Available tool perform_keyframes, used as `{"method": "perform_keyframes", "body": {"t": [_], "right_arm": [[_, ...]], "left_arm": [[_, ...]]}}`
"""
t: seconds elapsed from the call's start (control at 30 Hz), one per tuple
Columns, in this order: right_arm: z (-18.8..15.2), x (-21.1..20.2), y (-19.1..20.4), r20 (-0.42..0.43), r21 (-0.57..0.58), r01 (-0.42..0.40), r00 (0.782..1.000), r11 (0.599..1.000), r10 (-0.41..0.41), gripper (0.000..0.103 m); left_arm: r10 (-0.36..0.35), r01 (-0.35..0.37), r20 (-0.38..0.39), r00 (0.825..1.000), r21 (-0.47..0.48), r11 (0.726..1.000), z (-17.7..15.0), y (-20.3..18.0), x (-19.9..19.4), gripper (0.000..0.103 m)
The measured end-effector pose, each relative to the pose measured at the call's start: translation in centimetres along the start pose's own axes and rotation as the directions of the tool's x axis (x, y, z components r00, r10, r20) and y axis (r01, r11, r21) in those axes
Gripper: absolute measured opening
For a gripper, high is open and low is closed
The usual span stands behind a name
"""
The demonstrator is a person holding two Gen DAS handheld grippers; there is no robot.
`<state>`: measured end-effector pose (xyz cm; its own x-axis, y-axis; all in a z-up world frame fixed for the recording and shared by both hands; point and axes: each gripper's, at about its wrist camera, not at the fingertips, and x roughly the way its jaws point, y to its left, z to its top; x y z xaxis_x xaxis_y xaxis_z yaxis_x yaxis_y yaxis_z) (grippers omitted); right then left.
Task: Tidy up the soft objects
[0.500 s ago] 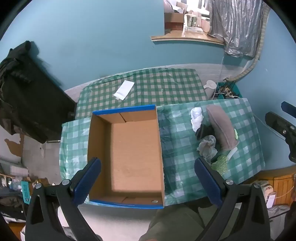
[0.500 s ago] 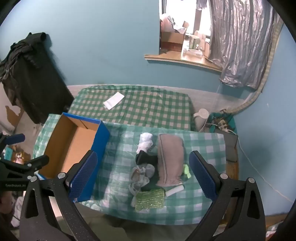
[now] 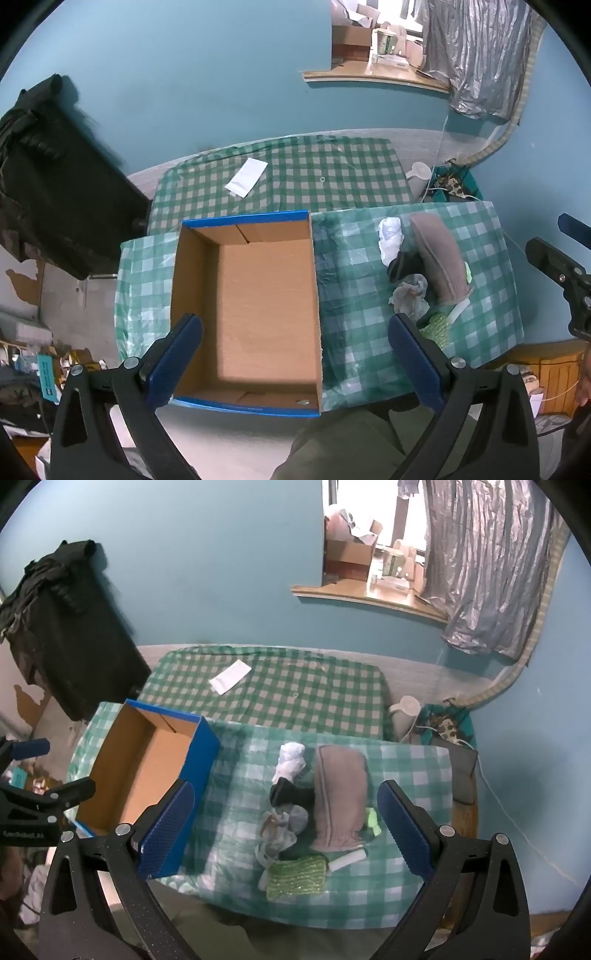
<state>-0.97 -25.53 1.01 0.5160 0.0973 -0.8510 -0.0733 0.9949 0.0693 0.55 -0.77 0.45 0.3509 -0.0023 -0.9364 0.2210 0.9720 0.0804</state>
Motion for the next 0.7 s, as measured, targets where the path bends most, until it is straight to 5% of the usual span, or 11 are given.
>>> {"method": "perform_keyframes", "body": {"t": [0.7], "right_arm": [[-0.49,1.11,0.11,-0.02,-0.011,-0.023,1.0,1.0,0.023,0.098]], "left_arm": [[-0.013,0.013,-0.003,1.0,-0.018,1.0,-0.05,0.19,0.15,0.101]]}}
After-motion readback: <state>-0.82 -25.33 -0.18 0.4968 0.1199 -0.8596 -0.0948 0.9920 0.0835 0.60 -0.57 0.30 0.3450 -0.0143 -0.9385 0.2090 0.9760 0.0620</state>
